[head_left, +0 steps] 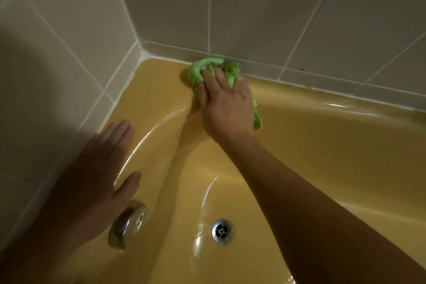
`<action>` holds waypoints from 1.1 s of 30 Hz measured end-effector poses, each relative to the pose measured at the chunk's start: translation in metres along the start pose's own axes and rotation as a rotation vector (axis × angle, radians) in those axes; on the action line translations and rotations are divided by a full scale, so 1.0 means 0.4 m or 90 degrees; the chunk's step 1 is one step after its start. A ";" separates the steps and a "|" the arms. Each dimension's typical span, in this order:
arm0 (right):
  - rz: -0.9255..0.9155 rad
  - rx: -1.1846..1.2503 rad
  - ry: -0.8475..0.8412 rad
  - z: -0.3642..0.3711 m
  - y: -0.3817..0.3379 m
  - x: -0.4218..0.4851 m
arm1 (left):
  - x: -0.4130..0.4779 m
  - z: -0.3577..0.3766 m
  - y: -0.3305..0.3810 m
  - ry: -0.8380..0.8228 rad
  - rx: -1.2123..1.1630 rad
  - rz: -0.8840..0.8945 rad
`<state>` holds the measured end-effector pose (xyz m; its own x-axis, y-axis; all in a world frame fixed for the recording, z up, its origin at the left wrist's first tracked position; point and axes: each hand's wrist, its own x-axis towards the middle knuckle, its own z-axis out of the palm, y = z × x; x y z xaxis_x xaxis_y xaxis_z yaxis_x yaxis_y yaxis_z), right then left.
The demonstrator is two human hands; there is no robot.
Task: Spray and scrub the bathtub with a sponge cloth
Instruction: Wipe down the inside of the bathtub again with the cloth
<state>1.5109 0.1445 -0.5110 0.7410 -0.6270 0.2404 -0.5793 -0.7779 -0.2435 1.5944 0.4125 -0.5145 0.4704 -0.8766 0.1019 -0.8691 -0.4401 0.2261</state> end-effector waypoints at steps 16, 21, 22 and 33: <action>-0.221 0.195 0.026 0.034 -0.268 -0.095 | -0.110 -0.020 0.037 0.102 -0.107 -0.083; 0.152 0.101 0.019 0.014 -0.146 0.020 | -0.176 -0.032 0.054 0.111 -0.081 -0.095; 0.196 0.086 -0.008 0.007 -0.160 0.032 | -0.175 -0.033 0.058 0.109 -0.077 -0.102; 0.131 0.008 -0.125 -0.014 -0.165 0.032 | -0.179 -0.016 0.051 0.112 -0.004 -0.108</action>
<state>1.5569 0.1876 -0.4867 0.6607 -0.7507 -0.0012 -0.7207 -0.6339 -0.2806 1.5440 0.4676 -0.5110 0.6296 -0.7423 0.2293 -0.7746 -0.5767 0.2598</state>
